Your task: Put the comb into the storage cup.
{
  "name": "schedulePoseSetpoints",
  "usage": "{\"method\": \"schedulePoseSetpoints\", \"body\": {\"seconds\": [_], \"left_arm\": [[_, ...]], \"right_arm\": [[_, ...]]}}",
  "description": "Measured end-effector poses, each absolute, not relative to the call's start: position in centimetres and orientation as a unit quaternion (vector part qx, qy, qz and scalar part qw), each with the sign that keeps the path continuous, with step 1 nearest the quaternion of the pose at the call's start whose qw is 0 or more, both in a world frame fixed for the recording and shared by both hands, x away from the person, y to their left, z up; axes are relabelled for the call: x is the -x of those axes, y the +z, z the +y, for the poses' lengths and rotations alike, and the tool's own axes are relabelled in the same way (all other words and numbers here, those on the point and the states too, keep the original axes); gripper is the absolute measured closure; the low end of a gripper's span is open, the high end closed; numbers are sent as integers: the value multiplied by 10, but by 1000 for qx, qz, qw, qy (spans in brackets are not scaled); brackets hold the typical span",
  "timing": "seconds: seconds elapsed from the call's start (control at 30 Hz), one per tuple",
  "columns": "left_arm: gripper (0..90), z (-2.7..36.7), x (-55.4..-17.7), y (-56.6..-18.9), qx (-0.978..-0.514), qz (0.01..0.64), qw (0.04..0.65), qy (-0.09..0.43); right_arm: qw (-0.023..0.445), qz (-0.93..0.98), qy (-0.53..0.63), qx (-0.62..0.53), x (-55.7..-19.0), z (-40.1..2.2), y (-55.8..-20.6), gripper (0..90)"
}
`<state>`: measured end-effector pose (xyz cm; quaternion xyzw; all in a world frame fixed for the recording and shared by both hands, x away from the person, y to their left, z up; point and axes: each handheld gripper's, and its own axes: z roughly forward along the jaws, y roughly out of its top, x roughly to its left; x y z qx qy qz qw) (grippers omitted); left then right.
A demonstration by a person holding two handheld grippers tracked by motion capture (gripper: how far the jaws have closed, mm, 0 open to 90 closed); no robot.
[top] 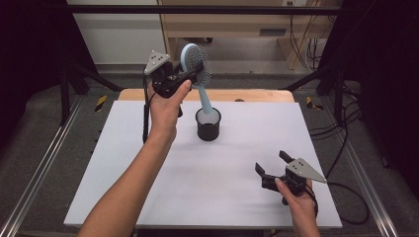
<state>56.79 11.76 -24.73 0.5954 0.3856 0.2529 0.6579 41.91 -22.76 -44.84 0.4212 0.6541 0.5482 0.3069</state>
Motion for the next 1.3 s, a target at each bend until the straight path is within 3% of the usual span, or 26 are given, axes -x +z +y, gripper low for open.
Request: {"method": "schedulePoseSetpoints", "body": {"seconds": [0.7,1.3], "left_arm": [[513,108,-585,-267,-591,403,637,289],[512,104,-589,-280,-592,406,637,283]], "right_arm": [[316,651,543,-425,-419,-227,-448,37],[316,650,545,-426,-419,-228,-448,36]]}}
